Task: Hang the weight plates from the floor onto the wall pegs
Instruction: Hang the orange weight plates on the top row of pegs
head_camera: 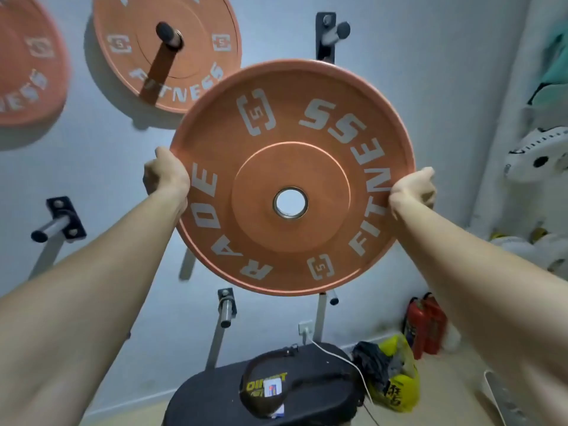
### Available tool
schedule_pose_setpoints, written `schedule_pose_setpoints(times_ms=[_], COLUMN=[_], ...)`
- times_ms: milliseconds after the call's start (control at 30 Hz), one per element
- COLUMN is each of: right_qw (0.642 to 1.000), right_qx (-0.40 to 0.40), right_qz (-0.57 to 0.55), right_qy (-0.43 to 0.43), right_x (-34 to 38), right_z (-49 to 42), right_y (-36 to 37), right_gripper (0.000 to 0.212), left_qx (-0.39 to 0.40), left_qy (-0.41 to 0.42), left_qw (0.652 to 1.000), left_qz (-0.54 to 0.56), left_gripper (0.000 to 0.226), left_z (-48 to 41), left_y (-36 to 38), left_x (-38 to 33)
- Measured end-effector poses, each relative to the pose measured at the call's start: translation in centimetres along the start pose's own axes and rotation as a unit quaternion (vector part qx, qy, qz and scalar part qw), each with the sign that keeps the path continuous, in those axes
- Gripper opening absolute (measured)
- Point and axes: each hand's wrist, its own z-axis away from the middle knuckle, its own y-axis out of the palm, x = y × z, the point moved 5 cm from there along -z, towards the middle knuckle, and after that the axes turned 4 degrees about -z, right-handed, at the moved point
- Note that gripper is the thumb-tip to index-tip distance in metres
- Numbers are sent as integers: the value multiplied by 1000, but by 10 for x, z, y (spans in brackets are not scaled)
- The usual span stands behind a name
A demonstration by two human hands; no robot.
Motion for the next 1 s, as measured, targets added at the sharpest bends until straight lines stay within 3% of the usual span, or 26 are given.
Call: schedule_pose_setpoints(times_ms=[100, 267, 367, 600, 900, 1000], right_qw=[1000, 999, 998, 996, 988, 983], right_qx=[-9, -4, 1, -8, 71, 88], right_qz=[-22, -46, -59, -86, -132, -150], right_qy=[4, 2, -7, -24, -48, -62], right_x=[36, 104, 143, 211, 248, 273], right_z=[-25, -60, -81, -157, -278, -311], right_y=[66, 161, 203, 265, 314, 331], right_gripper=[40, 50, 45, 43, 50, 48], left_qx=[-2, -15, -28, -18, -108, -135], left_qy=[-12, 13, 15, 18, 74, 91], left_qw=[1000, 999, 996, 996, 981, 981], left_qz=[10, 47, 84, 89, 142, 108], left_gripper=[53, 52, 52, 56, 41, 49], left_z=[-51, -117, -146, -165, -164, -153], left_y=[45, 111, 144, 232, 348, 384], left_x=[-40, -125, -161, -213, -234, -253])
